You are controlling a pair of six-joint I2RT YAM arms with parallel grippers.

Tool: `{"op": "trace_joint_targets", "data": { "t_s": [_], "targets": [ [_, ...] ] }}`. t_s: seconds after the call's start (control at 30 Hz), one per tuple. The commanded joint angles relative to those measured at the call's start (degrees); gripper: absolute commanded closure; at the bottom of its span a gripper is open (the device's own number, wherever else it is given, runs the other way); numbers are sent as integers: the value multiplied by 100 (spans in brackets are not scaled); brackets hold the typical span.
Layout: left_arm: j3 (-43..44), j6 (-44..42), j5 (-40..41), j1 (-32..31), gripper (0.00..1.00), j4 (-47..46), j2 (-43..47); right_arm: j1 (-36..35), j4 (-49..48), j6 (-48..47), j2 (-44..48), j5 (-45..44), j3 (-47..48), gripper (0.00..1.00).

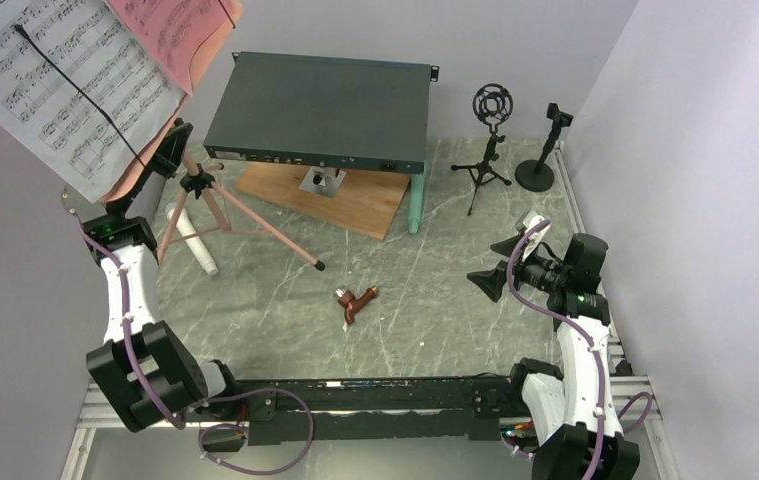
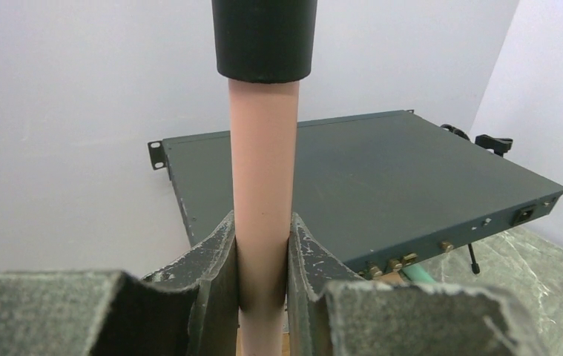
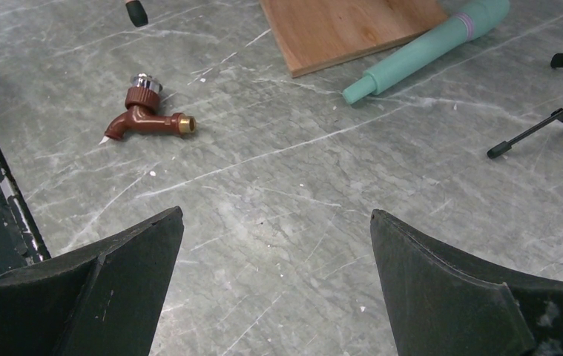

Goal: Pack up the instrument practice props
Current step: Pick up the music stand from the center of the board, then place the music stand at the center of the board.

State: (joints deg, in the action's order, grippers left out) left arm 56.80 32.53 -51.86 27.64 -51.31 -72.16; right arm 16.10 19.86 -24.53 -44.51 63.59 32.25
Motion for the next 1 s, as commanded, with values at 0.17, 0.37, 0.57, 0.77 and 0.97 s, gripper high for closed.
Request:
{"op": "trace_joint_targets", "data": {
  "t_s": [0.17,0.37,0.57,0.77,0.97],
  "targets": [
    [353,-4,322,-171,100,254,976,11,-4,-135,99,237,183,1],
    [474,-4,246,-416,100,1025,1355,11,1,-139,116,263,187,1],
    [656,-22,396,-741,100,2190,1825,10,-4,-139,137,257,182,1],
    [681,-42,536,-1186,100,2742,2180,15,-25,-124,136,242,168,1],
    [561,413,631,-1635,100,2214,2291,16,-40,-134,123,214,159,1]
  ]
}}
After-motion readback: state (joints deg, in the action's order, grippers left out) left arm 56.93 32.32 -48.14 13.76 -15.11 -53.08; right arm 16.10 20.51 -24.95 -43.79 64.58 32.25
